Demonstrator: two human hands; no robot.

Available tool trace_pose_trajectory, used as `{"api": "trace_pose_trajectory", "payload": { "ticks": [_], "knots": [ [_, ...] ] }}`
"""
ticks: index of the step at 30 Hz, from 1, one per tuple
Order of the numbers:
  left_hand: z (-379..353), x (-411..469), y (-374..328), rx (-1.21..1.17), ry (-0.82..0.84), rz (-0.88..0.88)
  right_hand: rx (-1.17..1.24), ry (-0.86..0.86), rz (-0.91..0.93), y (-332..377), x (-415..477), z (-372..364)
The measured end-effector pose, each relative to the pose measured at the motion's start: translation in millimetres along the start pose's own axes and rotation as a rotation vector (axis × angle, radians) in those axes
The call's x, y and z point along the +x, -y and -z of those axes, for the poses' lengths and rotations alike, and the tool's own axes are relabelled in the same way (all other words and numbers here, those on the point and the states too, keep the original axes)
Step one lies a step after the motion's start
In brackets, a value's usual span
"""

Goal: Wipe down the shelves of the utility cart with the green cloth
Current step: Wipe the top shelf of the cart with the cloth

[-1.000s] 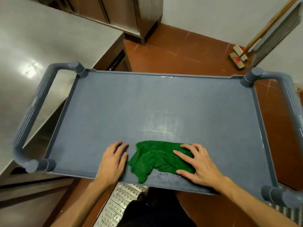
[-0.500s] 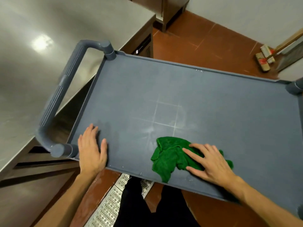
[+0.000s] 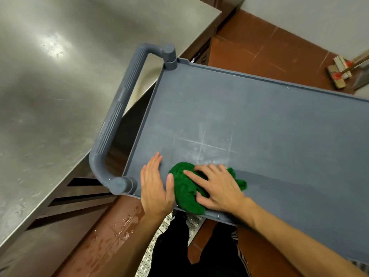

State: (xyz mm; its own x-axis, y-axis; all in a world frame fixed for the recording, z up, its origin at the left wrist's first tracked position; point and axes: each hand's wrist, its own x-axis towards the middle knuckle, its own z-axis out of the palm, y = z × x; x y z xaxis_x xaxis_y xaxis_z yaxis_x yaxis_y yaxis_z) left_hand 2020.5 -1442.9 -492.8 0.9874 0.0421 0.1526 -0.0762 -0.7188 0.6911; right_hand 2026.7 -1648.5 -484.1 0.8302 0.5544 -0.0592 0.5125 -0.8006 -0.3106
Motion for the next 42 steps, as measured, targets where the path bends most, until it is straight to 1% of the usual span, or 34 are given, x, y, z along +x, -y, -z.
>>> {"api": "trace_pose_trajectory", "payload": {
  "ticks": [3,7,11,16,21,24,26,36,42],
  "knots": [
    [2.3,1.5,5.1,-0.061,-0.014,0.022,0.109,0.041,0.033,37.5,28.3,-3.2],
    [5.4,1.5,14.2,-0.172,-0.045,0.054,0.183,0.057,-0.031,47.9,31.7,0.1],
    [4.1,0.6,11.8,-0.168,-0.003,0.043,0.180,0.062,-0.062,50.2,22.5,0.8],
    [5.3,-1.7,9.9,-0.108,0.082,0.026,0.143,0.084,-0.098,49.8,20.4,0.0],
    [4.0,2.0,12.1,-0.084,0.024,0.052,0.232,0.054,-0.201,44.0,5.0,2.2],
    [0.1,-1.5,14.4,0.040,0.071,-0.005,0.294,-0.018,-0.301,28.5,-25.9,4.8],
    [-1.2,-2.9,14.9,0.082,0.079,-0.038,0.305,-0.043,-0.354,13.9,-54.9,5.6],
    [-6.1,-0.9,16.3,0.199,0.035,-0.052,0.420,-0.181,-0.656,-67.2,-208.6,28.8],
    [-8.5,0.6,19.2,0.240,-0.018,-0.102,0.417,-0.270,-0.800,-107.3,-282.5,39.5]
  ]
}}
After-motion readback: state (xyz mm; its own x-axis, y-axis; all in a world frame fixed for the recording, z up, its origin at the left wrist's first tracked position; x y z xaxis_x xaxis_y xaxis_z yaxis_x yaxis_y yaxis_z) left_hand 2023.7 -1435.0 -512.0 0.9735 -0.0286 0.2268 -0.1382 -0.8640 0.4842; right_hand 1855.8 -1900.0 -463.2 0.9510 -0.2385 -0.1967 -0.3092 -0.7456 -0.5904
